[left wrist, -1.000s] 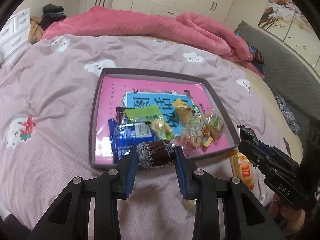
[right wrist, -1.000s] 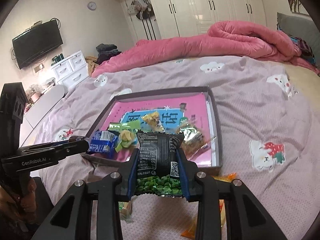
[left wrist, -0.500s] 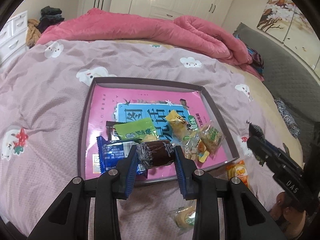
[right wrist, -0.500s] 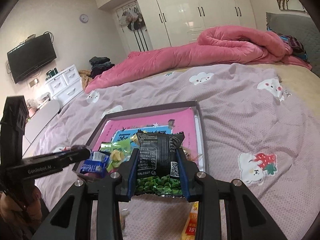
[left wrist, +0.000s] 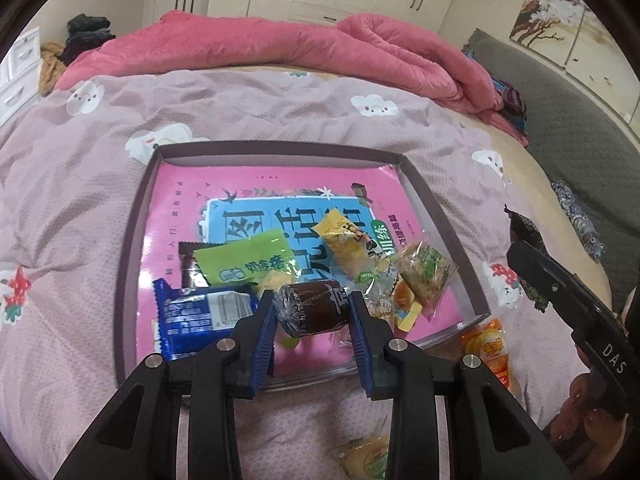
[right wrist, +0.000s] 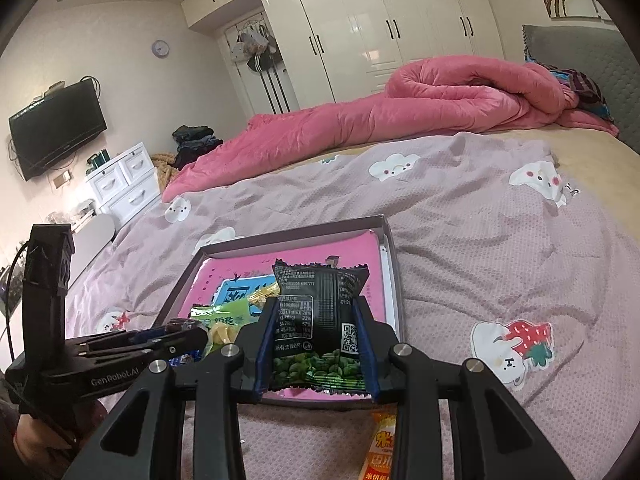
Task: Organize snacks
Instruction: 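Carry the chocolate and green-pea bag over the tray, then lower the chocolate with the left gripper while the right lowers the green-pea bag, then open both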
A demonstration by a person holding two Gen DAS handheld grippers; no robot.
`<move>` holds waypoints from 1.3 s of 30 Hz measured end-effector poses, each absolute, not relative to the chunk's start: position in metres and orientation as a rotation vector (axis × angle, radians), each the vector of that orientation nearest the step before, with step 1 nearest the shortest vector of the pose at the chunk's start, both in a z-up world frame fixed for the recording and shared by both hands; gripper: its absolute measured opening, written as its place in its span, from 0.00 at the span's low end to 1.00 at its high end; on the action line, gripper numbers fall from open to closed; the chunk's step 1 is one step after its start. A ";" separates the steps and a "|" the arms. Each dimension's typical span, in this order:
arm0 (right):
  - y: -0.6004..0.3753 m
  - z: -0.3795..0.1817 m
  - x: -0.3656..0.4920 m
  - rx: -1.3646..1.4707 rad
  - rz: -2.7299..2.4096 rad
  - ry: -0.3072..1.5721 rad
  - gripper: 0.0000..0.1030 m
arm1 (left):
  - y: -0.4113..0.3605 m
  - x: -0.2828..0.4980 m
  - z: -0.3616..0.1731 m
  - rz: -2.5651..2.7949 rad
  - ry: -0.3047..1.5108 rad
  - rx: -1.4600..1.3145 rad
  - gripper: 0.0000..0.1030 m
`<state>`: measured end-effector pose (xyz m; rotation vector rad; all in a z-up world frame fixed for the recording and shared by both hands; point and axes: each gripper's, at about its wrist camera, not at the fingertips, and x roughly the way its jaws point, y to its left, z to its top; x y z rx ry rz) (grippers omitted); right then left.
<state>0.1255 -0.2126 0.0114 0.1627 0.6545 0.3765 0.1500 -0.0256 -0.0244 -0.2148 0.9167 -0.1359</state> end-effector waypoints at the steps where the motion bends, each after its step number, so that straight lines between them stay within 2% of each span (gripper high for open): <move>1: -0.212 0.010 0.127 0.156 0.375 0.658 0.35 | -0.027 0.151 -0.026 -0.138 0.921 -0.212 0.35; 39: -0.167 -0.032 0.162 0.069 0.431 0.764 0.36 | -0.033 0.165 -0.046 -0.132 0.953 -0.193 0.35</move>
